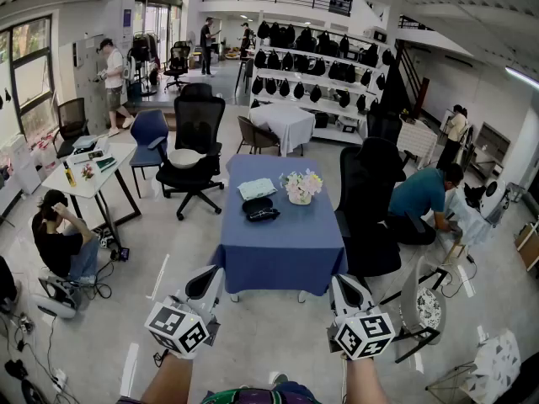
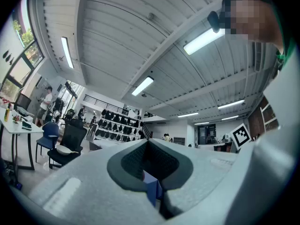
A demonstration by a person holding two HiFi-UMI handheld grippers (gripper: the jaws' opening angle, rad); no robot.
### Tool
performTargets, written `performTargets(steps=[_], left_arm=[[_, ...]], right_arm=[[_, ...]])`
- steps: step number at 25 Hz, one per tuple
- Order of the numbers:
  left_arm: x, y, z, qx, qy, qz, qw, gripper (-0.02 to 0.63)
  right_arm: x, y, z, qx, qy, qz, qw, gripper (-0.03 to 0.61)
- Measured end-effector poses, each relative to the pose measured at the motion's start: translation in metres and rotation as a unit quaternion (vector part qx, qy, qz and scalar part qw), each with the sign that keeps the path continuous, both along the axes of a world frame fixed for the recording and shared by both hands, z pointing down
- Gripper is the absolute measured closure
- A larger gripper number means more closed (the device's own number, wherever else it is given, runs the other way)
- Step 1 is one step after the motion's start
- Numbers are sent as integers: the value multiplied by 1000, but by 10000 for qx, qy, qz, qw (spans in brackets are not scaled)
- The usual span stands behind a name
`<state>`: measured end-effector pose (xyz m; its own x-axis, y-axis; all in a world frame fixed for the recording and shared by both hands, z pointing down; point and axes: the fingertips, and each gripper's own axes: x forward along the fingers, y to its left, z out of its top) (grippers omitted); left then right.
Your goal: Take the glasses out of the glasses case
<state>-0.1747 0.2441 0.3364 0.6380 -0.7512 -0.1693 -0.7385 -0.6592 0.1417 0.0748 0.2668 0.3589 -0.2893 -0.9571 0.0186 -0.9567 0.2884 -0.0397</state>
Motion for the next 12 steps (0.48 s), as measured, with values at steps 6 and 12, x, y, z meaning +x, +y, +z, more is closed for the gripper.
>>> performTargets(steps=[6,12], left_arm=[[-2,6,2,-14,57,62,10000,600],[-1,10,12,-109,-10,184,9998,600]], right_arm=[[-4,9,5,-33,73,-15,10000,578],[-8,14,4,18,34,50,10000,578]])
